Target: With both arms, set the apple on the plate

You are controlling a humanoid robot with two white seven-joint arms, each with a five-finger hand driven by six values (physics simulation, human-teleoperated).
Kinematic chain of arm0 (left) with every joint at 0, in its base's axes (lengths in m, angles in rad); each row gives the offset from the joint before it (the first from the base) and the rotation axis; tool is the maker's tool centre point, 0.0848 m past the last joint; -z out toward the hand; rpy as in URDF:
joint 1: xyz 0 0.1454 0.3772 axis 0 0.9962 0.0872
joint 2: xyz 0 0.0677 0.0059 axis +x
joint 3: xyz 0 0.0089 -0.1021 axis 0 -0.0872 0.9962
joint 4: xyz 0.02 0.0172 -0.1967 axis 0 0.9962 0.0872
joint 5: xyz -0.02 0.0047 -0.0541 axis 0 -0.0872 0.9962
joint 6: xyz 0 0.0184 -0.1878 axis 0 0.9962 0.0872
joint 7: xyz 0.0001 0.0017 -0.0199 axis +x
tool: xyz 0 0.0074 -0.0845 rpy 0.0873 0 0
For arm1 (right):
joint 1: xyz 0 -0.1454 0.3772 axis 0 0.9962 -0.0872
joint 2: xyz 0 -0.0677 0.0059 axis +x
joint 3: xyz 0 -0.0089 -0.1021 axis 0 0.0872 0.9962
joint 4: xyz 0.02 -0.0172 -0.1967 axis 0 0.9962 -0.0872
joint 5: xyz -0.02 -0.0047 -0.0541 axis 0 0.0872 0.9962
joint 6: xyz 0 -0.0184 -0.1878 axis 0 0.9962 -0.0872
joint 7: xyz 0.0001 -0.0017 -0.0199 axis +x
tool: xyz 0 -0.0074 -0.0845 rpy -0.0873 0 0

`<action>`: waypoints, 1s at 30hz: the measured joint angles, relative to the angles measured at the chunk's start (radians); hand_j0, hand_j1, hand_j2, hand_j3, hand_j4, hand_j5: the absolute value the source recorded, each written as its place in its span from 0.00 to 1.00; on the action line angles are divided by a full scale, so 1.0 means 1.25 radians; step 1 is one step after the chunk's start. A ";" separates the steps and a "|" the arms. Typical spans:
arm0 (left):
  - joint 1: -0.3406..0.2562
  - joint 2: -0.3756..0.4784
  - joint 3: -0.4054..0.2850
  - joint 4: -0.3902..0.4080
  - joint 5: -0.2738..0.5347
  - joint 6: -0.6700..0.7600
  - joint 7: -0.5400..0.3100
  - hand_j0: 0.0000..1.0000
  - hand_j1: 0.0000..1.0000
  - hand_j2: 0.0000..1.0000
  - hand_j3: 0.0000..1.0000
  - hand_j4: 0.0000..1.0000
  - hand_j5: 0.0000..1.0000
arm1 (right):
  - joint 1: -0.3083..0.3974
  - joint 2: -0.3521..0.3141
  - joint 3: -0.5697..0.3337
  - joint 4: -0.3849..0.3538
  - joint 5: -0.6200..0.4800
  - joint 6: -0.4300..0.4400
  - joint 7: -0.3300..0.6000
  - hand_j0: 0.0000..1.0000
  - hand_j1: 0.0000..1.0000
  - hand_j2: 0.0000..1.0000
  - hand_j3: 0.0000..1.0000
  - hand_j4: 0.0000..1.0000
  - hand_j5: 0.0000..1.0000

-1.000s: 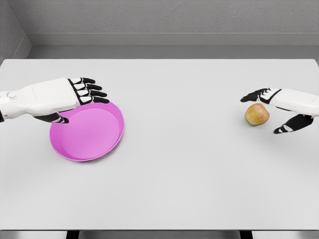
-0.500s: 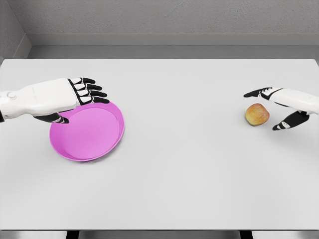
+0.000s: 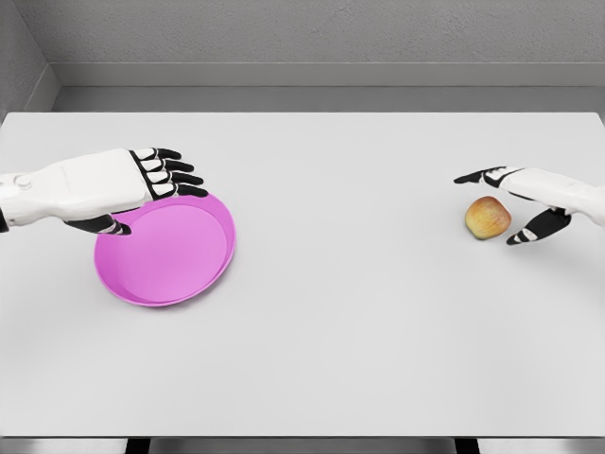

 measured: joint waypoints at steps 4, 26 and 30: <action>0.001 0.000 0.000 0.000 0.000 0.000 0.000 1.00 1.00 1.00 1.00 1.00 1.00 | -0.011 0.014 0.012 0.020 0.006 0.000 0.000 1.00 1.00 1.00 1.00 1.00 1.00; 0.002 0.000 0.000 0.000 0.000 0.000 0.000 1.00 1.00 1.00 1.00 1.00 1.00 | -0.027 0.021 0.032 0.051 0.063 0.000 0.000 1.00 1.00 1.00 1.00 1.00 1.00; 0.002 0.000 0.000 0.000 0.000 0.000 0.000 1.00 1.00 1.00 1.00 1.00 1.00 | -0.029 0.023 0.032 0.062 0.071 0.000 0.000 1.00 1.00 1.00 1.00 1.00 1.00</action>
